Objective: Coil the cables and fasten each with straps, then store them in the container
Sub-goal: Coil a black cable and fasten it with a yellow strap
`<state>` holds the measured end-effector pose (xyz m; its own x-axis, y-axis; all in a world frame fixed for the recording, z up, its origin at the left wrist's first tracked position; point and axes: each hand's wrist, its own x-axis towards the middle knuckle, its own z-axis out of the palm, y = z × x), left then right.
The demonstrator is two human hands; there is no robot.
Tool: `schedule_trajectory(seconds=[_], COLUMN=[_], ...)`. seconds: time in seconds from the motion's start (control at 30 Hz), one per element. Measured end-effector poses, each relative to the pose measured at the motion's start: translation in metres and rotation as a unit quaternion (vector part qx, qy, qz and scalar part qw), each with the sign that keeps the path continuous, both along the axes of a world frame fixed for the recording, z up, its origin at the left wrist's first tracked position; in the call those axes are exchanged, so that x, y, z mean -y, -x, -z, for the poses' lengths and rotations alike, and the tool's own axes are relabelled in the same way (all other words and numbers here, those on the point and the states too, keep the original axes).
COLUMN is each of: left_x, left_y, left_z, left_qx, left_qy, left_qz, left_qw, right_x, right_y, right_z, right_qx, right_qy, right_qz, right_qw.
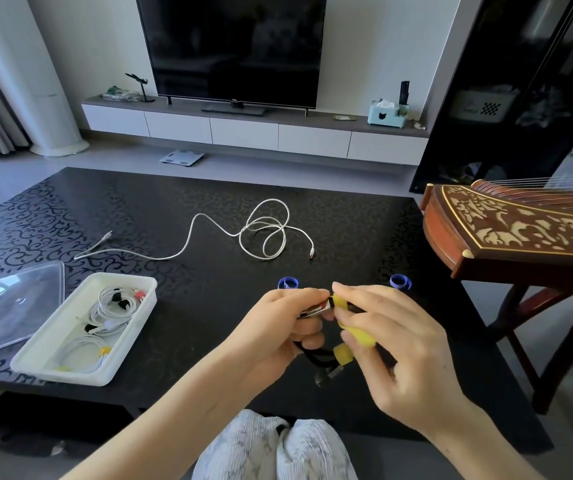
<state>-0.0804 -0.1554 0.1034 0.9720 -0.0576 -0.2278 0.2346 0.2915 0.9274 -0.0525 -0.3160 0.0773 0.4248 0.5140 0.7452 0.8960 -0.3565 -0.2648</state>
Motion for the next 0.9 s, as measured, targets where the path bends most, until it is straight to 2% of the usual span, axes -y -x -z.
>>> schedule_trajectory(seconds=[0.07, 0.1, 0.17, 0.23, 0.3, 0.37, 0.43, 0.53, 0.6, 0.73, 0.8, 0.9], left_x=[-0.004, -0.006, -0.009, -0.008, -0.007, -0.005, -0.004, -0.001, -0.001, -0.002, -0.002, -0.002], left_y=[-0.001, -0.002, -0.002, -0.002, -0.003, -0.004, -0.003, -0.002, -0.001, -0.003, -0.003, -0.003], left_z=[0.000, -0.001, -0.005, -0.008, -0.010, -0.010, -0.010, -0.010, -0.009, -0.007, -0.007, -0.010], left_qx=[0.022, 0.039, 0.063, 0.080, 0.097, 0.109, 0.107, 0.095, 0.099, 0.148, 0.174, 0.199], left_qy=[-0.032, -0.053, -0.085, -0.109, -0.141, -0.163, -0.145, -0.093, -0.080, -0.125, -0.173, -0.219], left_qz=[0.000, 0.002, 0.010, 0.016, 0.025, 0.038, 0.050, 0.063, 0.070, 0.066, 0.048, 0.038], left_qw=[0.999, 0.998, 0.994, 0.991, 0.985, 0.980, 0.982, 0.989, 0.989, 0.979, 0.968, 0.954], right_x=[0.006, 0.009, 0.013, 0.011, 0.006, 0.003, 0.003, 0.004, 0.004, 0.003, 0.001, 0.001], right_y=[0.002, 0.002, 0.003, 0.002, 0.001, -0.002, -0.002, -0.001, -0.001, 0.003, 0.007, 0.006], right_z=[-0.007, -0.012, -0.021, -0.027, -0.030, -0.033, -0.040, -0.050, -0.052, -0.049, -0.047, -0.050], right_qx=[-0.117, -0.198, -0.350, -0.420, -0.420, -0.393, -0.404, -0.432, -0.427, -0.386, -0.403, -0.497], right_qy=[-0.022, -0.046, -0.114, -0.169, -0.138, -0.059, -0.023, -0.010, -0.006, -0.032, -0.062, -0.107], right_qz=[-0.060, -0.092, -0.130, -0.117, -0.063, -0.016, -0.022, -0.045, -0.036, -0.004, -0.006, -0.034], right_qw=[0.991, 0.975, 0.921, 0.884, 0.895, 0.917, 0.914, 0.901, 0.904, 0.922, 0.913, 0.860])
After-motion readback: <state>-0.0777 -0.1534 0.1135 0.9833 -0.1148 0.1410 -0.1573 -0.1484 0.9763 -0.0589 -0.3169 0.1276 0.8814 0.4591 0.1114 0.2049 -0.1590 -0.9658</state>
